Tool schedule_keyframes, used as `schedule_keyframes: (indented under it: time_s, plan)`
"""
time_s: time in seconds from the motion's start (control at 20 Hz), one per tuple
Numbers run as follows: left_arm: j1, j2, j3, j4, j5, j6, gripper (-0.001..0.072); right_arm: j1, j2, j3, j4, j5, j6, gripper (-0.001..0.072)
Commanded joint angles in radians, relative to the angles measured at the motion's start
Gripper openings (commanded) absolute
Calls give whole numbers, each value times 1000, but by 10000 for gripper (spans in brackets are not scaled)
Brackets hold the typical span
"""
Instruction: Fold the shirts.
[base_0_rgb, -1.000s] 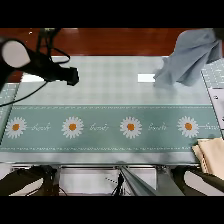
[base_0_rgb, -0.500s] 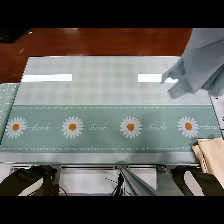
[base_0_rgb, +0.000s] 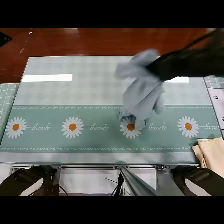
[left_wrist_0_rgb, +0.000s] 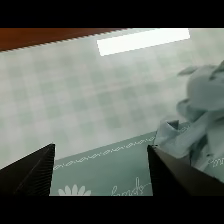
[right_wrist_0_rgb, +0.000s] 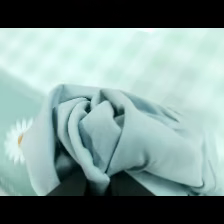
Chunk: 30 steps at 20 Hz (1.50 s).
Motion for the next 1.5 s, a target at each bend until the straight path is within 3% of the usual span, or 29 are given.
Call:
schedule_keyframes:
  time_s: [0.0,0.1,0.15,0.2,0.25,0.5,0.65,0.8,1.05,1.2,1.45]
  plan:
    - [0,1,1,1,-21,-10,711,299,-217,-1,-164,-44,71,35]
    - [0,-3,1,1,-21,-10,710,390,-332,0,-164,-109,74,49]
    - [0,-3,-6,2,-21,-10,711,416,-379,0,-164,-122,73,246]
    - [0,-3,-21,2,-22,-10,710,426,-408,0,-164,-112,73,505]
    - [0,-3,-42,2,-22,-10,711,425,-414,0,-172,-81,69,557]
    - [0,23,-315,0,-41,-10,710,281,-244,0,-502,117,71,558]
    - [0,98,-623,-23,34,-11,710,19,-128,-10,-572,145,79,549]
    - [0,206,-965,-116,195,-67,706,-302,-80,-72,-425,150,40,548]
    - [28,309,-1368,-346,423,-83,651,-696,-69,-256,86,129,-91,550]
    - [127,309,-1449,-429,463,21,574,-735,-69,-327,161,113,-146,550]
    - [446,269,-1498,-487,462,220,574,-733,-70,-378,182,77,-176,550]
